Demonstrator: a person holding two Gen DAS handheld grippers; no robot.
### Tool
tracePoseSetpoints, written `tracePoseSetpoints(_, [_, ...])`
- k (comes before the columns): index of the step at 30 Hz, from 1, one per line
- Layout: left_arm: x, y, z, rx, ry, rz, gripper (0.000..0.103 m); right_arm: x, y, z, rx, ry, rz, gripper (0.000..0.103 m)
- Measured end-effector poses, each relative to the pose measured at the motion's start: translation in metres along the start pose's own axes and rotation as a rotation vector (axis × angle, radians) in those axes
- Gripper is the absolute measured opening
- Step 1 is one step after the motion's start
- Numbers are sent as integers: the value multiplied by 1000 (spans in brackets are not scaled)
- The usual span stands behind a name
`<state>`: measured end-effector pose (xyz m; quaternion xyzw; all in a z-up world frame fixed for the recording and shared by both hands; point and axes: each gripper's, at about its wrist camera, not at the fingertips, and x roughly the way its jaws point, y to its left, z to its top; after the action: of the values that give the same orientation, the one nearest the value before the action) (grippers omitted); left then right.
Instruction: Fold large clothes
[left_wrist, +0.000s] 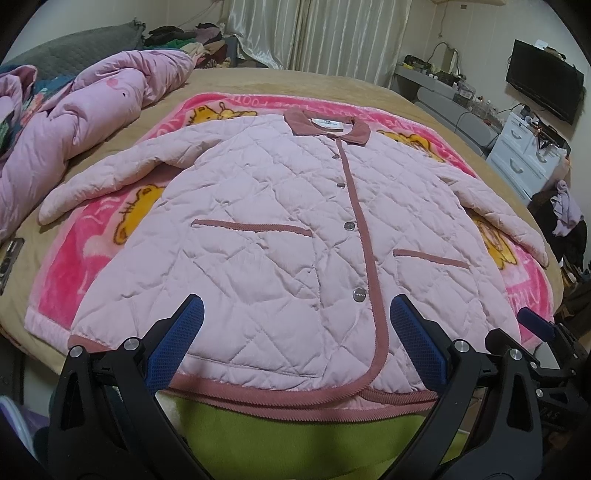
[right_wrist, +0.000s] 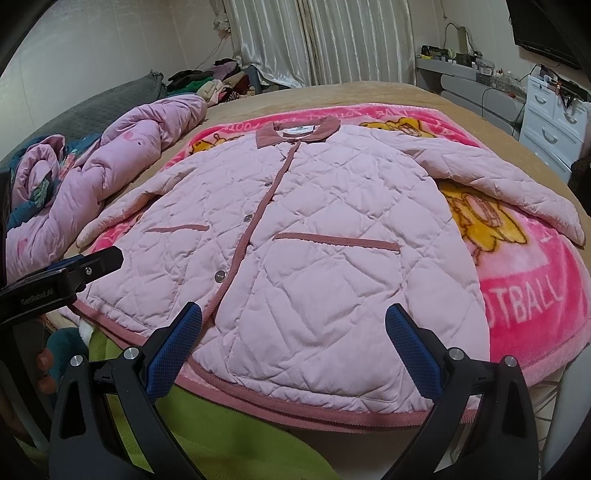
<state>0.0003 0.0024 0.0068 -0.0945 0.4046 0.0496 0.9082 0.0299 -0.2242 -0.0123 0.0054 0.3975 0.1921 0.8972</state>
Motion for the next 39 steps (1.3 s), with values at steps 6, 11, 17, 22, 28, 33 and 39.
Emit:
tracePoseSetpoints(6, [13, -1, 14, -13, 13, 7, 95, 9, -5, 13, -3, 11, -28, 99])
tracePoseSetpoints(11, [23, -3, 27, -4, 9, 18, 95, 18, -12, 27, 3, 11, -41, 99])
tracePoseSetpoints(17, [34, -6, 42, 0, 15, 19, 95, 28, -18, 44, 0, -3, -50, 99])
tracePoseSetpoints(22, [48, -8, 56, 6, 27, 39, 95, 33, -24, 60, 1, -34, -60, 99])
tracePoseSetpoints(28, [59, -14, 74, 5, 17, 42, 95, 42, -39, 83, 25, -56, -65, 99])
tracePoseSetpoints(33, [70, -21, 90, 16, 12, 42, 95, 51, -54, 99, 37, -62, -91, 99])
tracePoseSetpoints(39, [89, -30, 108, 35, 26, 51, 95, 62, -72, 113, 67, -68, -124, 99])
